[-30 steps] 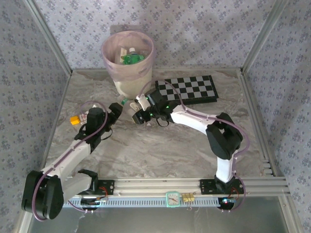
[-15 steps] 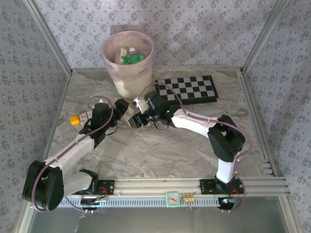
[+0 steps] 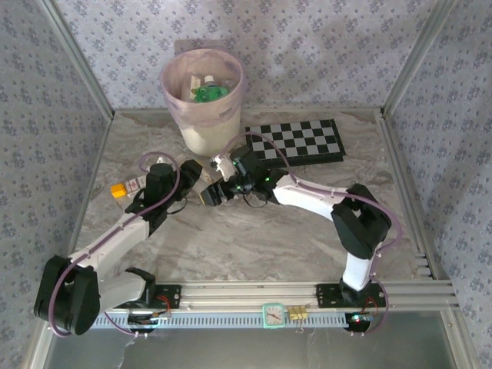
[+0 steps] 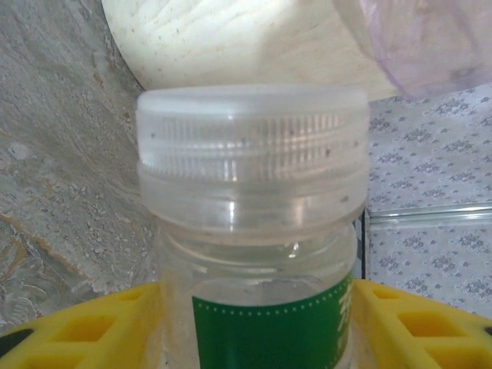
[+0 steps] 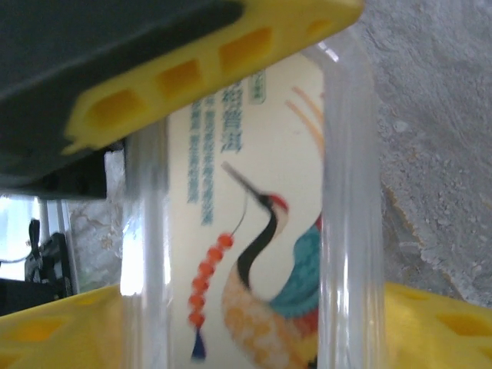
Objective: Put the plastic bottles in the bin
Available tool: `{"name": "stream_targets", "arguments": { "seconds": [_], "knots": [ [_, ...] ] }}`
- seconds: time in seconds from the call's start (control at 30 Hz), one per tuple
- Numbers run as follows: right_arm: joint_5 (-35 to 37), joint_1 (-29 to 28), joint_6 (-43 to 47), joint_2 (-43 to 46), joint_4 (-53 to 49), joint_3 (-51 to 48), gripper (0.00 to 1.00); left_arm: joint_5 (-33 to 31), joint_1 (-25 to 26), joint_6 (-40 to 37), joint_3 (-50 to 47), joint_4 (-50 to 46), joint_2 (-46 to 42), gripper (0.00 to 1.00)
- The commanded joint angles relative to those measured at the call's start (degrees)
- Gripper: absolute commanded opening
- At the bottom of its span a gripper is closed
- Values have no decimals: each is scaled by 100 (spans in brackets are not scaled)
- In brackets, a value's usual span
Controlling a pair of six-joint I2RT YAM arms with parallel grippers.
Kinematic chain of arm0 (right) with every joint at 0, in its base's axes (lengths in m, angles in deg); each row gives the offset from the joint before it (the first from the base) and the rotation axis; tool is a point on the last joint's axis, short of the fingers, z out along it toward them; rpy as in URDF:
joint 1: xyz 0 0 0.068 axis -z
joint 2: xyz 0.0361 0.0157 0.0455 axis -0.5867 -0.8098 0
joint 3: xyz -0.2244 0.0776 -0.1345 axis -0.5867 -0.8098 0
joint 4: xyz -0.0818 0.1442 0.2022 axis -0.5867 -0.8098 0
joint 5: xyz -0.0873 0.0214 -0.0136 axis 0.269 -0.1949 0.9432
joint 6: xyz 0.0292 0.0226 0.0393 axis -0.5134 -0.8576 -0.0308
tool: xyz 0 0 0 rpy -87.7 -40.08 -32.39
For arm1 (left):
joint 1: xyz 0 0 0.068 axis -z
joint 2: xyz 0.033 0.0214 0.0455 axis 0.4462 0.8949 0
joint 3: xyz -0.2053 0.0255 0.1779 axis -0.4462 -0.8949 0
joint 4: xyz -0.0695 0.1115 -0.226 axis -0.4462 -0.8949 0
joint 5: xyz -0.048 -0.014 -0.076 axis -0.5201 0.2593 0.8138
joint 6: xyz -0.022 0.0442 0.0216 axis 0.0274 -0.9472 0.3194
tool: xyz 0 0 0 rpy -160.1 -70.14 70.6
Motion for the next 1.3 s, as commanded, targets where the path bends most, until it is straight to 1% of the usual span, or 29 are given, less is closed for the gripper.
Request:
{"name": "stream_targets", "arguments": {
  "seconds": [0.0,0.07,0.1,0.2,0.3,0.47,0.63,0.7,0.8,0.87,1.07,1.27],
  "knots": [
    [186,-47,31,529,158,-214,91,-421,-51,-520,191,-266,-361,49],
    [325,-26,58,765,139,-308,100,-512,-201,-835,355,-449,-464,49],
    [397,-17,75,887,124,-534,100,-502,-300,-981,475,-510,-492,49],
    [715,26,121,1247,51,-814,100,-296,-760,-1491,997,-866,-454,49],
    [1134,104,156,1548,-44,-1046,100,-140,-1140,-2142,1776,-1198,-255,49],
    [1712,210,270,1859,-273,-1279,100,49,-1523,-3362,3615,-1706,493,49],
    [1886,274,314,2102,-438,-1389,100,359,-1755,-3992,5458,-2104,1602,49],
    [1990,280,310,2182,-489,-1422,100,435,-1804,-4157,6064,-2133,2052,49],
    [2163,276,319,2270,-609,-1450,100,738,-1869,-4301,7025,-2262,2799,49],
    [2277,292,332,2335,-675,-1484,100,975,-1879,-4392,7865,-2527,3380,49],
    [2382,309,325,2535,-732,-1625,100,1652,-1879,-4440,9616,-3313,4957,49],
    [2523,308,261,2665,-772,-1727,100,1976,-1860,-4451,11386,-4373,6352,48]
  ]
}}
